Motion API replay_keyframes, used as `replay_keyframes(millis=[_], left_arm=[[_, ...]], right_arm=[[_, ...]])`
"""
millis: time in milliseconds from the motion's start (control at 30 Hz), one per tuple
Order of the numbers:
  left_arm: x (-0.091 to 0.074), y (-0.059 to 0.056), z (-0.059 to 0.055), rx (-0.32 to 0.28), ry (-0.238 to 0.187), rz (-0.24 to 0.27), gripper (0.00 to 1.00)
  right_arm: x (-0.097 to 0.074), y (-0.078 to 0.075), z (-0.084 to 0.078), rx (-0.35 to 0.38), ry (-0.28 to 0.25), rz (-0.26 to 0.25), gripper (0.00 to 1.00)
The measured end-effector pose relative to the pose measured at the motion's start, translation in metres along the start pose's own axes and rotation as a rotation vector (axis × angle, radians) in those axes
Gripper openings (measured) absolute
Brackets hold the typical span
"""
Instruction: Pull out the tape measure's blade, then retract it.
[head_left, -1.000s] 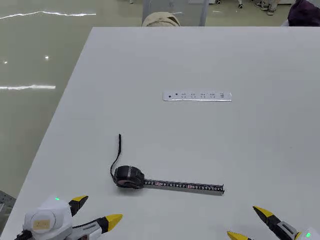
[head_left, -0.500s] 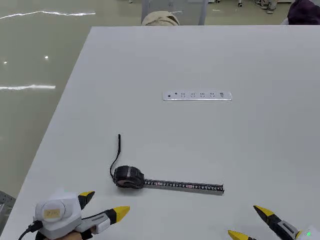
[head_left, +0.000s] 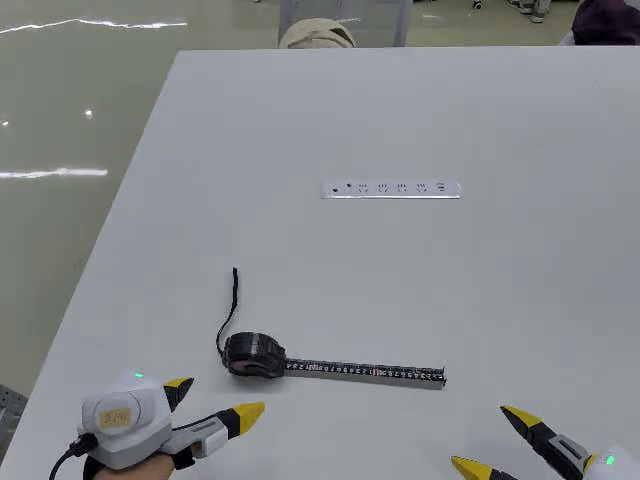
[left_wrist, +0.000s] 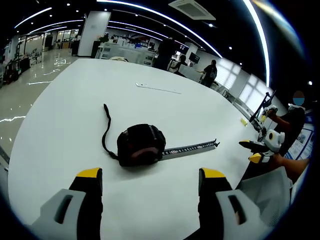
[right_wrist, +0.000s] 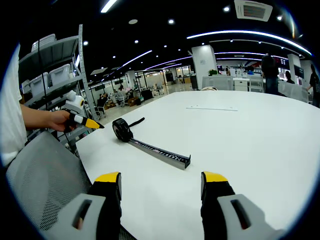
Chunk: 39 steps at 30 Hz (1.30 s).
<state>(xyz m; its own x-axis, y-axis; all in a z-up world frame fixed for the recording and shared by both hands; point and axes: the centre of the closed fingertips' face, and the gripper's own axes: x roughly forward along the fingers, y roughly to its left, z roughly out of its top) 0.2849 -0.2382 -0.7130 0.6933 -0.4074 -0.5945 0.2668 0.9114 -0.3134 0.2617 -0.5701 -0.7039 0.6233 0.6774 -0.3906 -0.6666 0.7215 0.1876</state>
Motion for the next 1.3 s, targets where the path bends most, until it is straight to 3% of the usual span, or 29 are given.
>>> replay_keyframes(millis=[267, 967, 1300], left_arm=[[0.013, -0.006, 0.000, -0.012, 0.008, 0.004, 0.78], [0.033, 0.005, -0.003, -0.068, 0.004, 0.023, 0.78], [0.044, 0.003, -0.005, -0.104, 0.010, 0.018, 0.77]], right_arm=[[0.000, -0.003, 0.001, 0.007, 0.004, -0.003, 0.64], [0.001, -0.006, 0.003, 0.014, -0.003, -0.002, 0.64], [0.002, -0.005, 0.001, 0.020, 0.002, 0.001, 0.63]])
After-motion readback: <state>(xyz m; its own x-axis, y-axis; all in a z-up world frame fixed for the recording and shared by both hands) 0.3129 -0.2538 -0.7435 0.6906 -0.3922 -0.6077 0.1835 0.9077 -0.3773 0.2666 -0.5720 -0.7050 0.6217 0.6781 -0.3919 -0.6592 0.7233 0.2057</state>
